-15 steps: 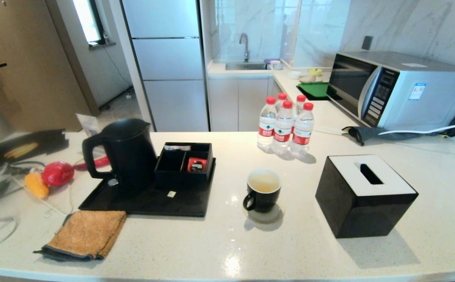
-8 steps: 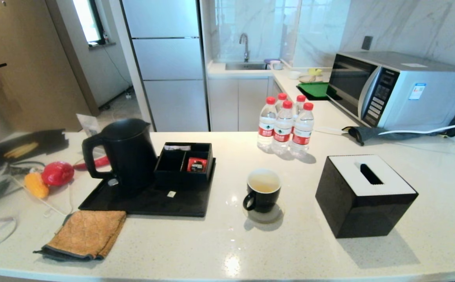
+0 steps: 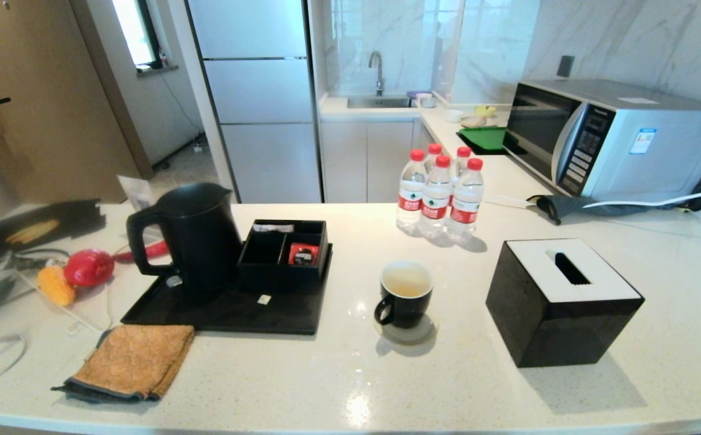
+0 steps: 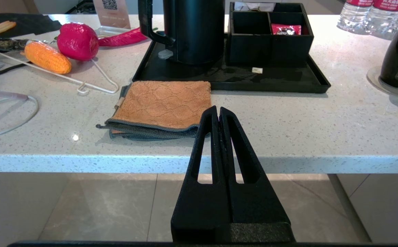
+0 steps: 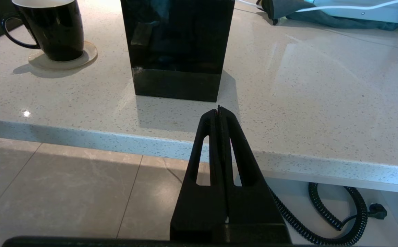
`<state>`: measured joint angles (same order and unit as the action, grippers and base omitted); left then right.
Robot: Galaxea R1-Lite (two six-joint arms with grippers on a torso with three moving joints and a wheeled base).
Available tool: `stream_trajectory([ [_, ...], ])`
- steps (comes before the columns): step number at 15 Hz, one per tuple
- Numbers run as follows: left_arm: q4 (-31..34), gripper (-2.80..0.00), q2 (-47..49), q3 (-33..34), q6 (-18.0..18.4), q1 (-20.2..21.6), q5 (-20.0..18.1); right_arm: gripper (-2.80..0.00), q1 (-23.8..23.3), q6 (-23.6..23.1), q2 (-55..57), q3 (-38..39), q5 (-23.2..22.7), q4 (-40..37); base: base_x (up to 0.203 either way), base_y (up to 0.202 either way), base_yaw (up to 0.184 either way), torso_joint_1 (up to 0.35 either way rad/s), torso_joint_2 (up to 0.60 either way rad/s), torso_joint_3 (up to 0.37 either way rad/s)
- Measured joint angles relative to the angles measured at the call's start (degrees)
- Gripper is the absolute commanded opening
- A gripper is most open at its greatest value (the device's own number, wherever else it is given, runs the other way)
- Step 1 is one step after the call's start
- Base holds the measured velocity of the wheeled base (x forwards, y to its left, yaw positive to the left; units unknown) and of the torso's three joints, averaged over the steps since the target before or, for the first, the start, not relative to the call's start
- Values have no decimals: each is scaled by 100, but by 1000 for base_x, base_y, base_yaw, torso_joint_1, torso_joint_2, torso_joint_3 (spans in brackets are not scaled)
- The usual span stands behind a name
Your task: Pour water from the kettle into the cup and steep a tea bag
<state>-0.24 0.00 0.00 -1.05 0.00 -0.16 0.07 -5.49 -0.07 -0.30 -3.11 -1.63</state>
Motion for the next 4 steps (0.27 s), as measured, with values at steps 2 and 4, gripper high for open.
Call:
stream_trajectory([
  [2,2,-280,0,0,0,0,-2,-280,0,-8,0,-5,-13,61,0,0,0,0,0,0],
  [4,0,-280,0,0,1,0,-2,-280,0,26,0,4,-24,118,0,0,0,0,0,0],
])
